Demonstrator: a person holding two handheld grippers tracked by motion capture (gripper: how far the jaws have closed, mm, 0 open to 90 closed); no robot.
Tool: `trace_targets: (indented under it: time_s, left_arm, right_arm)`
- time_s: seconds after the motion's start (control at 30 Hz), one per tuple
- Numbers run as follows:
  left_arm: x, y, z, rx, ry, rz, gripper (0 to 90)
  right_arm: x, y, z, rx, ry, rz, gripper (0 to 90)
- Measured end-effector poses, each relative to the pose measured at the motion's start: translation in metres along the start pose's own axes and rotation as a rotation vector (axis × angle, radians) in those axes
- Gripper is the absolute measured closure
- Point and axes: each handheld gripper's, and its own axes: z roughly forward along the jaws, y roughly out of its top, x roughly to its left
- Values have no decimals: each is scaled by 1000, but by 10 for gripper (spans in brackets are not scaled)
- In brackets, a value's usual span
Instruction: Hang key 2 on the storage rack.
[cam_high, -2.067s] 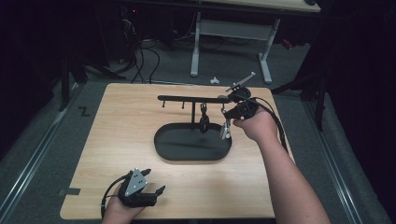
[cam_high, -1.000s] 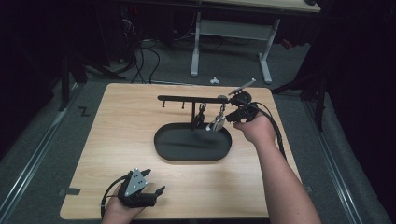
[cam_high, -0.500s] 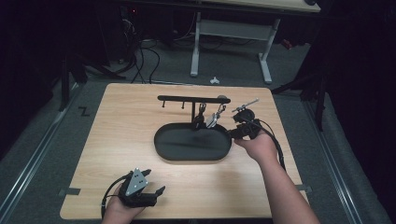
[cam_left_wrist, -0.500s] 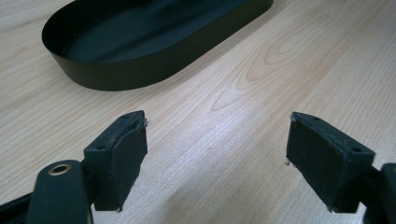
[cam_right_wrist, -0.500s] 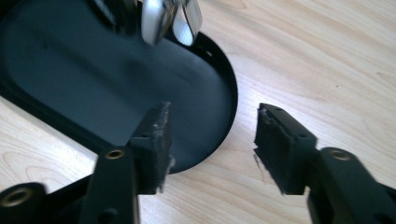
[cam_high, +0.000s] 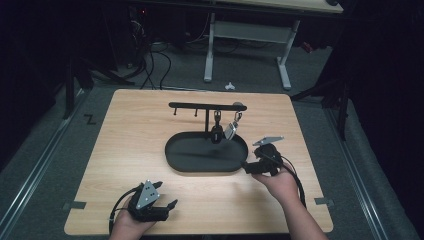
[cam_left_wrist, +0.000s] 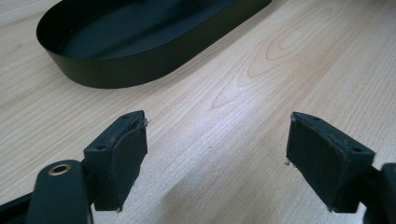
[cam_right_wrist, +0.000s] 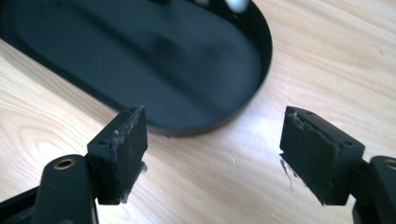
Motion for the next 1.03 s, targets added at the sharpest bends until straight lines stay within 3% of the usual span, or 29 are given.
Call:
trace_targets:
  time_s: [0.4, 0.5, 0.57, 0.6, 0.67, 0.73, 0.77, 0.9, 1.03]
  left_arm:
    - [-1, -1, 2, 7, 4, 4, 207]
    - [-1, -3, 1, 1, 14, -18, 204]
    - [-2, -2, 1, 5, 52, -24, 195]
    - [-3, -1, 1, 2, 60, -33, 189]
    - [-4, 1, -1, -18, 64, -51, 183]
    - [-8, 3, 0, -18, 65, -42, 183]
    - [-9, 3, 1, -14, 68, -35, 183]
    - [-10, 3, 3, -6, 64, -29, 178]
    - [-6, 1, 0, -13, 59, -26, 166]
  right_arm:
    - [-24, -93, -4, -122, 20, 111, 170]
    - [-27, -114, -8, -168, 22, 123, 134]
    - [-24, -130, -14, -213, -15, 116, 121]
    - [-22, -140, -21, -252, -72, 101, 134]
    - [-23, -144, -36, -306, -87, 100, 137]
    - [-27, -144, -46, -367, -102, 123, 136]
    - [-28, -144, -46, -373, -107, 122, 136]
    - [-25, -146, -38, -313, -123, 77, 136]
    - [-24, -144, -38, -315, -124, 82, 130]
